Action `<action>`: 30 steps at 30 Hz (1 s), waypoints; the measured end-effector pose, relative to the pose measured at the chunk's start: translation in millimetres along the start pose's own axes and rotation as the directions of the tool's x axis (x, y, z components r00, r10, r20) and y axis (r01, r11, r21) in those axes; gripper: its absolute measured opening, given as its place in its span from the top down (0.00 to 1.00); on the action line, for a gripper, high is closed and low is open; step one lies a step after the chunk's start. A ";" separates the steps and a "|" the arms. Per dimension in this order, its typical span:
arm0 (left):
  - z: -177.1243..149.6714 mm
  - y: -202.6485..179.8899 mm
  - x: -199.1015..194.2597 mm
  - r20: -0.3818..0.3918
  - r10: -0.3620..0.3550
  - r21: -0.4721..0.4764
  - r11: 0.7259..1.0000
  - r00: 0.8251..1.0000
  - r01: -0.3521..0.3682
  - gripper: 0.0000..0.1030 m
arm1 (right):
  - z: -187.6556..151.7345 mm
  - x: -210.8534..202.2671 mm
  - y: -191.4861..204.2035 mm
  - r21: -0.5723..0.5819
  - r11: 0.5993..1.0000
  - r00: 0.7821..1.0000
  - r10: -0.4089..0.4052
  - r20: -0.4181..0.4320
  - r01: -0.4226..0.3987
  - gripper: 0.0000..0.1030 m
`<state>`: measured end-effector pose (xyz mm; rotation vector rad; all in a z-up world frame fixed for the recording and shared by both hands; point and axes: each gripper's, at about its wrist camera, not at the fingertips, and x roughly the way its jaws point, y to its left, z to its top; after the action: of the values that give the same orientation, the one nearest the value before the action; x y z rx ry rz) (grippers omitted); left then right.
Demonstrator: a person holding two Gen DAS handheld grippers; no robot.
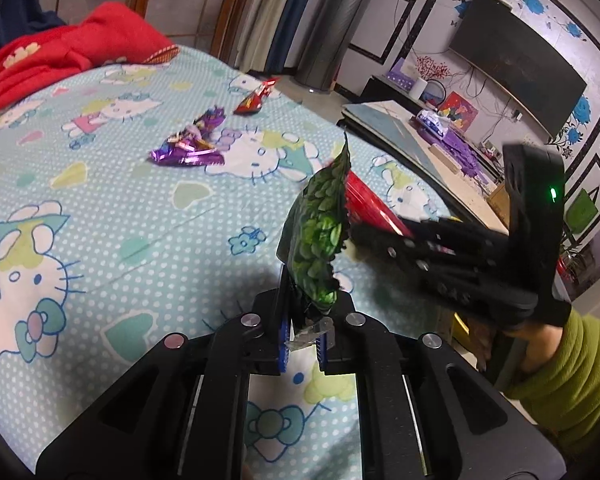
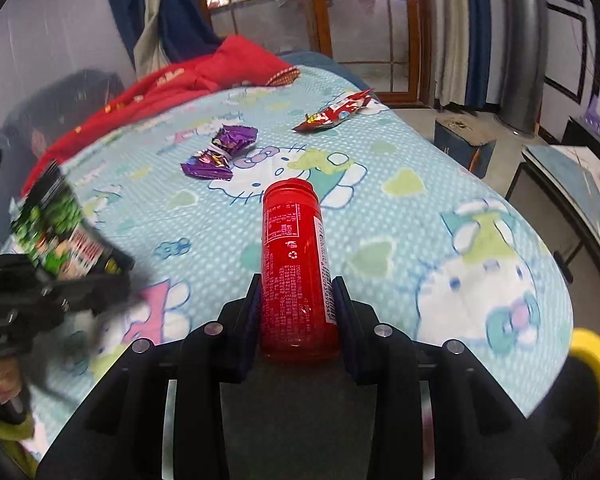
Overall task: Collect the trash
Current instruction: 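Carry the snack bag and red can over the bin with both tools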
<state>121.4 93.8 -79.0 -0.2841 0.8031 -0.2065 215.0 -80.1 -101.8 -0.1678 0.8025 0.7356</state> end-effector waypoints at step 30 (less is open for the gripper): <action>7.7 -79.0 -7.6 0.079 -0.097 0.119 0.989 0.992 0.087 0.95 | -36.2 -104.8 -49.6 0.122 0.984 0.983 -0.146 0.111 0.133 0.69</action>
<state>116.0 22.8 -43.0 -0.2196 0.6917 -0.3244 177.3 -187.6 -59.6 -0.0756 0.7088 0.5602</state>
